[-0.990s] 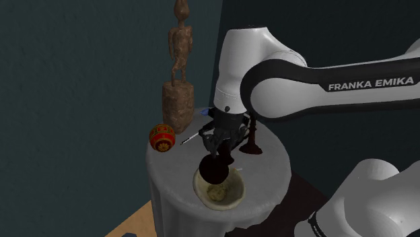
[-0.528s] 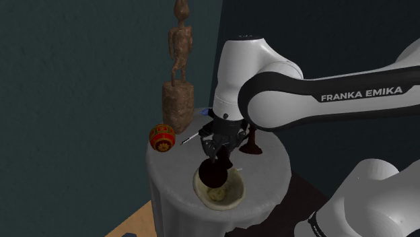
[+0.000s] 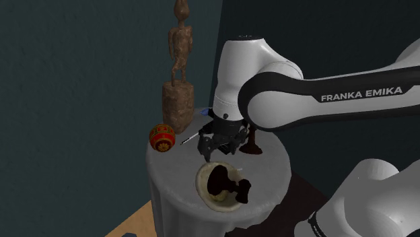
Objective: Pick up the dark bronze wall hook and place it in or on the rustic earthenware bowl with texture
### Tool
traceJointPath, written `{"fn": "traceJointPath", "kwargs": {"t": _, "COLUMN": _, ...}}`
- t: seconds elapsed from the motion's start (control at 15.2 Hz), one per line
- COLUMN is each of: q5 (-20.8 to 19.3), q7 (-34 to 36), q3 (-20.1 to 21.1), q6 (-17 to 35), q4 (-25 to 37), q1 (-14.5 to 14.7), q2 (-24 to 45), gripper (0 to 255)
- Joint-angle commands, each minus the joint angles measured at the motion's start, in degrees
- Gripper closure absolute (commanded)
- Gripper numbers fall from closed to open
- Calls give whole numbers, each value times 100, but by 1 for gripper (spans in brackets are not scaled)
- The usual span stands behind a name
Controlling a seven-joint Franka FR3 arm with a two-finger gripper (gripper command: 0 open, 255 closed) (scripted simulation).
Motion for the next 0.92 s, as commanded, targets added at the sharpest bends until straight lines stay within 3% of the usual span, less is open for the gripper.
{"fn": "traceJointPath", "kwargs": {"t": 0.0, "q5": 0, "q7": 0, "q3": 0, "q6": 0, "q4": 0, "q1": 0, "q2": 0, "gripper": 0}}
{"fn": "traceJointPath", "kwargs": {"t": 0.33, "q5": -61, "q7": 3, "q3": -126, "q6": -755, "q4": 625, "q1": -28, "q2": -131, "gripper": 0}}
{"fn": "traceJointPath", "kwargs": {"t": 0.86, "q5": -61, "q7": 3, "q3": -126, "q6": -755, "q4": 625, "q1": -28, "q2": -131, "gripper": 0}}
